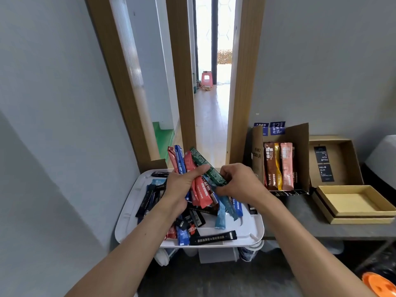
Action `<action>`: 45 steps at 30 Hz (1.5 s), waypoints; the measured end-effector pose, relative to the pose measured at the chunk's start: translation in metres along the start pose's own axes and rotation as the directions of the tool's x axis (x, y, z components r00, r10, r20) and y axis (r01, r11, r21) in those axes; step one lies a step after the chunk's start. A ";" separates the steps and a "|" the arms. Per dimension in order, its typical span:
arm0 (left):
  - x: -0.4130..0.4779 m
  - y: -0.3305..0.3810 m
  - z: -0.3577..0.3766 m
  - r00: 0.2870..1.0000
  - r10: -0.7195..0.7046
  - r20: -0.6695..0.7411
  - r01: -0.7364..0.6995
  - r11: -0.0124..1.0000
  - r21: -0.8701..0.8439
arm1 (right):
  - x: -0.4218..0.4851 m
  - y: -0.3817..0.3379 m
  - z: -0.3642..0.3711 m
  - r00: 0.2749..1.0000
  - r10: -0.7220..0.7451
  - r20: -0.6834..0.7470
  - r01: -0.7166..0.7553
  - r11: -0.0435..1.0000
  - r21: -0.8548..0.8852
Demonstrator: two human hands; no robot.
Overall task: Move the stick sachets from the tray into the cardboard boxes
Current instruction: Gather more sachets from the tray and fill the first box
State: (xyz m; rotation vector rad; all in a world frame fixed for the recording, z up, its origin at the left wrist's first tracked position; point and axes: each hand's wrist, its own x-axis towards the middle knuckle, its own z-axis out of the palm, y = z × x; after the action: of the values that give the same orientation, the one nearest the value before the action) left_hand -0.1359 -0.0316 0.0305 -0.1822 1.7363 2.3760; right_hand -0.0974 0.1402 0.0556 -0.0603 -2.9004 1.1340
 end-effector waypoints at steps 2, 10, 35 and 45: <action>0.001 -0.002 0.000 1.000 -0.012 0.003 0.012 0.999 -0.049 | 0.001 -0.001 -0.002 0.998 -0.045 0.032 0.046 0.998 -0.032; 0.010 0.017 -0.030 0.999 -0.035 -0.017 0.035 0.999 -0.024 | 0.010 0.011 -0.007 0.983 0.073 -0.170 -0.028 0.967 0.252; -0.007 0.024 -0.049 0.997 -0.043 0.059 0.041 0.998 0.043 | 0.023 0.006 0.051 0.930 0.368 0.016 -0.332 0.857 -0.394; -0.008 0.022 -0.053 0.997 -0.035 0.065 0.032 0.998 0.044 | 0.018 0.004 0.023 0.958 0.286 0.012 -0.286 0.958 -0.023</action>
State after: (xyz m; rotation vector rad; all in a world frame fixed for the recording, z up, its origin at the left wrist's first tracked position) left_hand -0.1339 -0.0895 0.0361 -0.1251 1.7392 2.2920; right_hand -0.1159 0.1281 0.0361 -0.4887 -2.9869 1.1421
